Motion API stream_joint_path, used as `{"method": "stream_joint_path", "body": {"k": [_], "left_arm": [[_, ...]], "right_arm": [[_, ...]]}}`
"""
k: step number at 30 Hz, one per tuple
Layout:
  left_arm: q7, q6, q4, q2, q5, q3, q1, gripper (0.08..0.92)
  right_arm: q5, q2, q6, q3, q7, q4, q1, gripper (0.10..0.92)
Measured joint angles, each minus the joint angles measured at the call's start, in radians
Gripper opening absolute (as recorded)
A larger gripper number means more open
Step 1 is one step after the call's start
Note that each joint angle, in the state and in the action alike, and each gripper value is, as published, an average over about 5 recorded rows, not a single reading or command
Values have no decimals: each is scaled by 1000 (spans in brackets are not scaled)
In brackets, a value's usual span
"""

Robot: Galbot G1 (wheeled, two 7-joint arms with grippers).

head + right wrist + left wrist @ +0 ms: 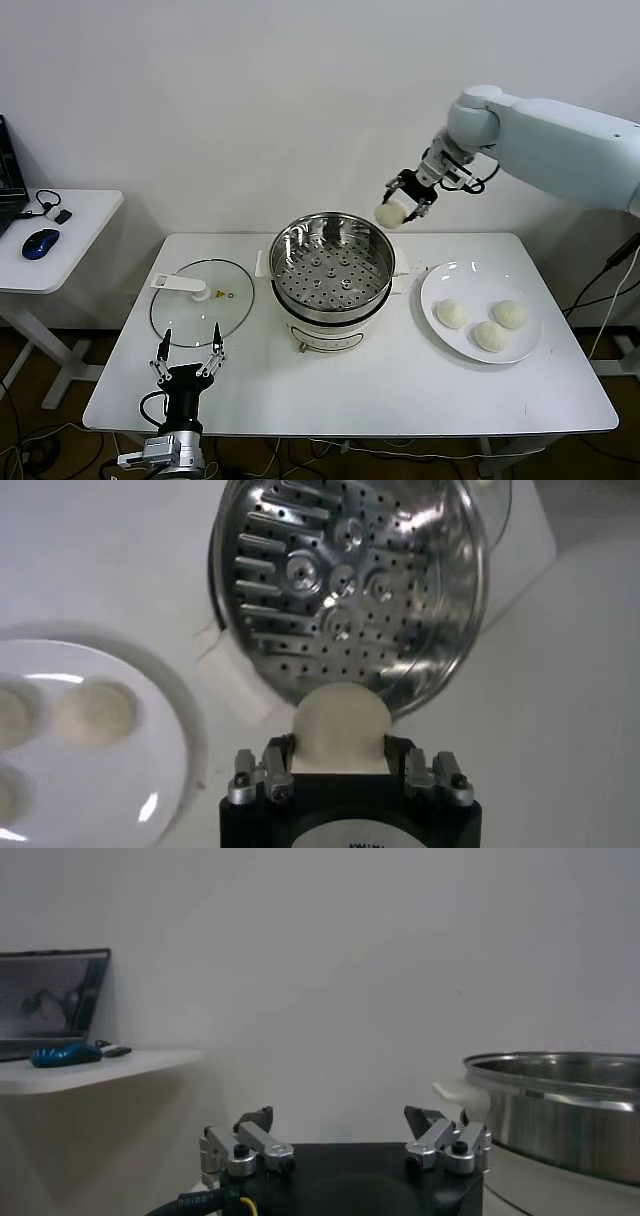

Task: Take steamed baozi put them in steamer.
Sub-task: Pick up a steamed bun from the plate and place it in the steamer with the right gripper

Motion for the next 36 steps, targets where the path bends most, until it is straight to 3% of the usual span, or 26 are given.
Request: {"method": "stream_joint_path", "body": {"k": [16, 36], "left_arm": [[-6, -5, 0, 0, 0, -11, 4, 823], [-8, -13, 16, 0, -5, -18, -5, 823]], "right_arm": [[-269, 205, 277, 60, 207, -166, -138, 611], [-422, 345, 323, 130, 269, -421, -273, 611]]}}
